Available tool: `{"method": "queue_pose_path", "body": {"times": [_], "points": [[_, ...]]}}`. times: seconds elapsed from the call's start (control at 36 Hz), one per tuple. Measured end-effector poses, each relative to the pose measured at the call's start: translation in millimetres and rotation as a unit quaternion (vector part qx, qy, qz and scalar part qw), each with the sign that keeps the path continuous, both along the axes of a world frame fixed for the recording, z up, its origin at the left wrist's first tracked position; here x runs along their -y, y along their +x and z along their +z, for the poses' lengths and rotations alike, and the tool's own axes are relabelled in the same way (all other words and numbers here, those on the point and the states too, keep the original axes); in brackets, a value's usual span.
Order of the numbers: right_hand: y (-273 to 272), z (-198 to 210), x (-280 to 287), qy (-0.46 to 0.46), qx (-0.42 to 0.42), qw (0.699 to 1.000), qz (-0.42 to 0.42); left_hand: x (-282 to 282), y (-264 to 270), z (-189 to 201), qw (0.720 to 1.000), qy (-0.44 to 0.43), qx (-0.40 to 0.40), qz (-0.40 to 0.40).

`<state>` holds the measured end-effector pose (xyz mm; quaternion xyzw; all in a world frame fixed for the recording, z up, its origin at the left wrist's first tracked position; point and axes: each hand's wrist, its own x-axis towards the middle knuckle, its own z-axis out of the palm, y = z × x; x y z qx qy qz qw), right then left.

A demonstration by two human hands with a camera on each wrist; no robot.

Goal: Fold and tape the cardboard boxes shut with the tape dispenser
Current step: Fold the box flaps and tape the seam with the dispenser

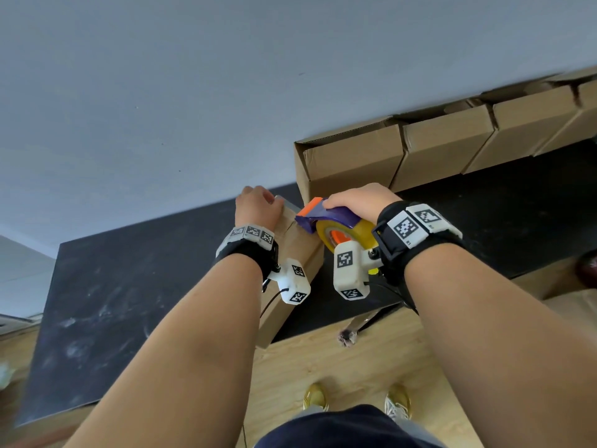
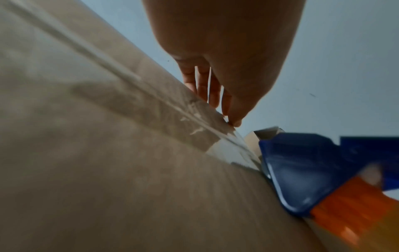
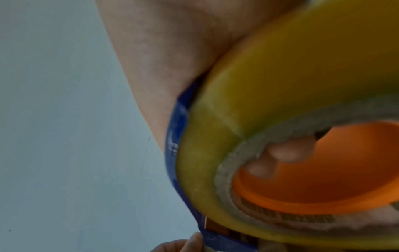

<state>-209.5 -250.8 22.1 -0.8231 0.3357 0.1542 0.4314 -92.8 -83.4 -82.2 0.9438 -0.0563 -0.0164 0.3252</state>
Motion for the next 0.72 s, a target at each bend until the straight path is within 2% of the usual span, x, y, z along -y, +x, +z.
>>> {"method": "queue_pose_path", "body": {"times": [0.14, 0.25, 0.33, 0.42, 0.5, 0.61, 0.72], "points": [[-3, -2, -1, 0.004, 0.001, 1.000, -0.016, 3, -12, -1, 0.999, 0.026, 0.040, -0.021], [-7, -3, -1, 0.014, -0.001, 0.999, -0.030, 7, -18, 2, 0.988, 0.122, 0.083, -0.042], [-9, -2, 0, 0.017, 0.002, 1.000, -0.024, 7, -25, 1, 0.970, 0.189, 0.115, -0.102], [-11, -1, 1, 0.023, 0.007, 1.000, -0.013, 7, -42, 2, 0.966, 0.183, 0.091, -0.161], [-14, -2, 2, 0.026, 0.010, 1.000, -0.006, 5, -46, -9, 0.962, 0.186, 0.078, -0.184], [-19, -3, 7, 0.042, 0.011, 0.999, 0.000, 6, -50, -18, 0.960, 0.201, 0.081, -0.179], [-27, -9, 12, 0.066, 0.015, 0.998, -0.002, 7, -51, -17, 0.961, 0.209, 0.031, -0.179]]}}
